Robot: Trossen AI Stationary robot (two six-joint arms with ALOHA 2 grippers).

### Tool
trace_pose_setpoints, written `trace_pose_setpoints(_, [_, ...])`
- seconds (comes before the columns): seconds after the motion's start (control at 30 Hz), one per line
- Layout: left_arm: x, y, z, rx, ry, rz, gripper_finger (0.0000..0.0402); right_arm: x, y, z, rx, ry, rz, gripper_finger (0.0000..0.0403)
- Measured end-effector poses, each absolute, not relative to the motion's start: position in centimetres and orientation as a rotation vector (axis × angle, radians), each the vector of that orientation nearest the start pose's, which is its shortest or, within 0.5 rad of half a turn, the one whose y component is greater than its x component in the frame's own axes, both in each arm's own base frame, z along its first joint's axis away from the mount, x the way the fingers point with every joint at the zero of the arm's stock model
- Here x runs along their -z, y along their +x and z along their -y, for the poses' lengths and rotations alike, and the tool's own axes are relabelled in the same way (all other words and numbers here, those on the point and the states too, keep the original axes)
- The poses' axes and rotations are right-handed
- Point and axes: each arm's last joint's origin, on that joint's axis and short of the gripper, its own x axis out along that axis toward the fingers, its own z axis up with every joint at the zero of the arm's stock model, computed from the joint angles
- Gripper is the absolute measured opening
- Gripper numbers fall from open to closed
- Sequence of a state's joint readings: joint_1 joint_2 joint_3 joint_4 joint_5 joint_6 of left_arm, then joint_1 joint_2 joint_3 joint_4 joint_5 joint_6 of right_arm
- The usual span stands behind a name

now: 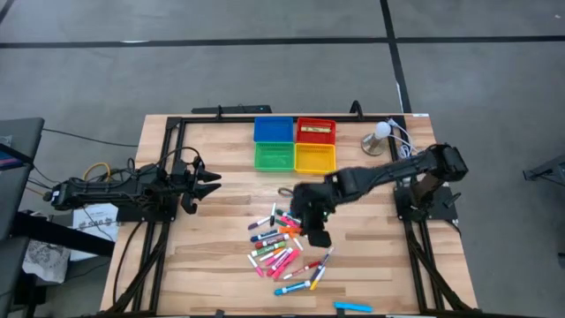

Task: Pick & Place Markers
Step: Put the orange marker in the red bin

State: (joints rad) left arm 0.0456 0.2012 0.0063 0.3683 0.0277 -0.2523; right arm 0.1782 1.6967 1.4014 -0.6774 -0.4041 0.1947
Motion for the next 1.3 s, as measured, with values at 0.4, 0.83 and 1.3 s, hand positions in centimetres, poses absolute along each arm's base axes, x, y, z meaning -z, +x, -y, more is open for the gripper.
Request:
trace_pose_setpoints(0.4, [-18.4, 10.9, -0.4, 0.003, -0.245, 0.170, 0.0141, -29.9, 37.1, -3.0, -0.936, 0.661, -0.787, 0.0056])
trace_pose_setpoints(0.83, [-18.0, 11.2, -0.4, -0.002, -0.247, 0.131, 0.0141, -29.5, 37.4, -3.1, -0.747, 0.646, -0.810, 0.0056])
trace_pose_setpoints(1.3, [-17.5, 11.6, -0.4, -0.008, -0.249, 0.079, 0.0141, -26.3, 34.9, -4.6, 0.021, 0.035, -1.089, 0.0056])
